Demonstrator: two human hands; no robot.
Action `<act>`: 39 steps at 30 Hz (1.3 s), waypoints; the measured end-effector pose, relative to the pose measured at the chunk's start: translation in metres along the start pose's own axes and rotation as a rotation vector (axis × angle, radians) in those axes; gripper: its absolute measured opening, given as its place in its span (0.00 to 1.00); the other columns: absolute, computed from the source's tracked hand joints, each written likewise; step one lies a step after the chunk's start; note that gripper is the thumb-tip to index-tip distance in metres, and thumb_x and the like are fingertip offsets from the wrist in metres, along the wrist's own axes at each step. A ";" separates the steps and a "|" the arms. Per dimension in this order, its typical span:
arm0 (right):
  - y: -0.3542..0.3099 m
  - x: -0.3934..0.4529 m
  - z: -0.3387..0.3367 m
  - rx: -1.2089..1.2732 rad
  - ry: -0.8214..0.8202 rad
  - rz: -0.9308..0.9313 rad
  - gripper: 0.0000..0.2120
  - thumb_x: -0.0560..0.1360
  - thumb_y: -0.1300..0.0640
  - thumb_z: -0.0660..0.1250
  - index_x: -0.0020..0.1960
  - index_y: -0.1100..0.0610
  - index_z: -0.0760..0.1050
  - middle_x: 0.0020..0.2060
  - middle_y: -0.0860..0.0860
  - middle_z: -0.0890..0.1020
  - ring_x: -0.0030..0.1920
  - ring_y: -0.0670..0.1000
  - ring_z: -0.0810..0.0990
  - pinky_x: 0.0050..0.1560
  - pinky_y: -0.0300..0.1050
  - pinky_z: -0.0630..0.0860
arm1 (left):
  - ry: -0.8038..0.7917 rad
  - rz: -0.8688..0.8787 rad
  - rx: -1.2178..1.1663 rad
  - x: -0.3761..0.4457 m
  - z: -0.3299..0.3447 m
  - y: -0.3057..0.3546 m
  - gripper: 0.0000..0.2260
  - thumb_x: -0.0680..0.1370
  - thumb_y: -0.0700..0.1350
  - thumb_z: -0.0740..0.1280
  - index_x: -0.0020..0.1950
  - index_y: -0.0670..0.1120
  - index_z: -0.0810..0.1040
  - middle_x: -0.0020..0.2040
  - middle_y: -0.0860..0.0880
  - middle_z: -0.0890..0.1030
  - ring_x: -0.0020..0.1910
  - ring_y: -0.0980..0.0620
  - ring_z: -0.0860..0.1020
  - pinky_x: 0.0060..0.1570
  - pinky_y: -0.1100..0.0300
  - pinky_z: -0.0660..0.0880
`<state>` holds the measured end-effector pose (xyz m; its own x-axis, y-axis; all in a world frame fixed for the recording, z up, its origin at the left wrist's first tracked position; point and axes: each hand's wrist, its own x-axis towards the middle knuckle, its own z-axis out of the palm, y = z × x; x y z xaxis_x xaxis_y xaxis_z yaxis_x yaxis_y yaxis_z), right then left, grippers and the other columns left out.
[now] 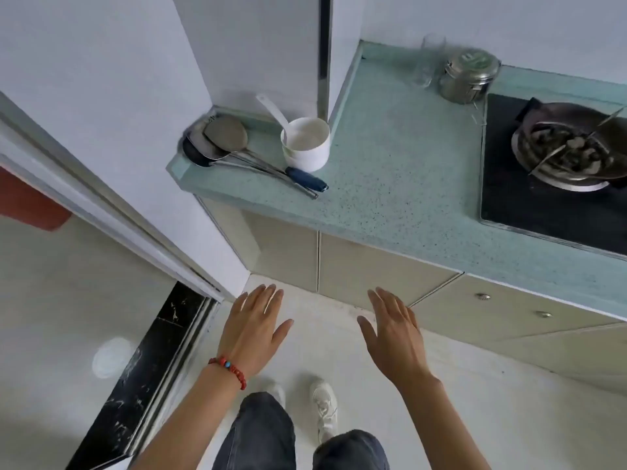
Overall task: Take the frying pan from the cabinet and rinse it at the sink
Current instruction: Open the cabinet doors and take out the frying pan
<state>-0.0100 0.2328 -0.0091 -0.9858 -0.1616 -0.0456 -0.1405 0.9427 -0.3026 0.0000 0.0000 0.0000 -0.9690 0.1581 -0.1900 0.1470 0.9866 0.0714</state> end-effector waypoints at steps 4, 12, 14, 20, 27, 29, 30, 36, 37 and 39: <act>-0.004 0.024 0.024 0.073 0.019 0.087 0.23 0.72 0.48 0.55 0.59 0.61 0.75 0.56 0.57 0.82 0.56 0.58 0.81 0.54 0.53 0.77 | 0.044 0.067 -0.084 0.039 0.019 -0.017 0.31 0.79 0.58 0.41 0.57 0.42 0.78 0.55 0.44 0.82 0.54 0.45 0.81 0.52 0.49 0.77; -0.039 0.094 0.081 1.253 0.170 0.692 0.10 0.78 0.60 0.60 0.56 0.50 0.75 0.55 0.52 0.81 0.58 0.51 0.78 0.61 0.48 0.73 | 0.076 -0.184 -0.907 0.113 0.068 -0.035 0.20 0.77 0.52 0.60 0.65 0.44 0.72 0.62 0.51 0.75 0.60 0.58 0.73 0.63 0.58 0.68; -0.044 0.121 0.095 1.465 0.240 0.778 0.09 0.78 0.62 0.59 0.55 0.54 0.75 0.52 0.54 0.82 0.57 0.55 0.79 0.56 0.47 0.76 | 0.067 -0.329 -1.231 0.140 0.069 -0.030 0.14 0.77 0.43 0.63 0.62 0.44 0.74 0.59 0.52 0.77 0.57 0.61 0.75 0.62 0.58 0.71; -0.051 0.181 0.121 1.802 0.277 0.871 0.10 0.78 0.66 0.56 0.50 0.58 0.75 0.49 0.55 0.81 0.54 0.56 0.79 0.57 0.51 0.75 | 0.016 -0.609 -1.778 0.207 0.073 -0.012 0.06 0.76 0.40 0.63 0.50 0.48 0.77 0.51 0.49 0.80 0.56 0.50 0.77 0.50 0.56 0.76; -0.046 0.207 0.135 2.230 0.333 0.900 0.13 0.75 0.72 0.53 0.40 0.61 0.72 0.39 0.56 0.79 0.45 0.54 0.80 0.54 0.47 0.76 | -0.083 -0.586 -2.244 0.234 0.082 -0.016 0.11 0.75 0.31 0.59 0.46 0.44 0.76 0.46 0.47 0.78 0.48 0.51 0.77 0.50 0.59 0.77; -0.046 0.208 0.137 2.268 0.337 0.910 0.12 0.74 0.73 0.55 0.40 0.60 0.71 0.37 0.56 0.80 0.42 0.54 0.81 0.54 0.47 0.77 | -0.106 -0.585 -2.297 0.235 0.085 -0.017 0.13 0.74 0.29 0.57 0.47 0.44 0.76 0.45 0.46 0.78 0.47 0.52 0.78 0.50 0.62 0.77; -0.047 0.207 0.138 2.265 0.336 0.917 0.12 0.74 0.73 0.56 0.40 0.60 0.70 0.36 0.56 0.80 0.41 0.53 0.82 0.54 0.46 0.77 | -0.104 -0.607 -2.303 0.235 0.087 -0.017 0.13 0.73 0.28 0.57 0.46 0.43 0.76 0.44 0.46 0.79 0.45 0.52 0.78 0.50 0.62 0.77; -0.057 0.177 0.140 2.137 0.368 0.988 0.12 0.73 0.73 0.59 0.35 0.60 0.71 0.26 0.52 0.81 0.35 0.52 0.80 0.52 0.47 0.77 | -0.074 -0.748 -2.227 0.214 0.089 -0.024 0.08 0.74 0.30 0.60 0.42 0.41 0.75 0.33 0.47 0.83 0.36 0.52 0.83 0.45 0.61 0.80; -0.059 0.168 0.141 2.093 0.382 1.011 0.13 0.73 0.72 0.60 0.34 0.59 0.71 0.25 0.51 0.80 0.34 0.51 0.80 0.51 0.47 0.77 | -0.074 -0.771 -2.189 0.205 0.089 -0.026 0.07 0.74 0.31 0.61 0.41 0.40 0.75 0.34 0.46 0.82 0.36 0.52 0.83 0.43 0.62 0.80; -0.065 0.150 0.141 1.956 0.399 1.064 0.13 0.73 0.69 0.64 0.33 0.58 0.70 0.25 0.51 0.78 0.32 0.50 0.78 0.48 0.45 0.78 | -0.077 -0.815 -2.096 0.184 0.090 -0.031 0.05 0.74 0.33 0.63 0.41 0.40 0.76 0.36 0.44 0.80 0.36 0.52 0.81 0.40 0.64 0.79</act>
<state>-0.1355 0.1064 -0.1306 -0.6159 0.3276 -0.7165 0.2674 -0.7686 -0.5812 -0.1645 0.0025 -0.1254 -0.6794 -0.0790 -0.7295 -0.5555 -0.5943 0.5816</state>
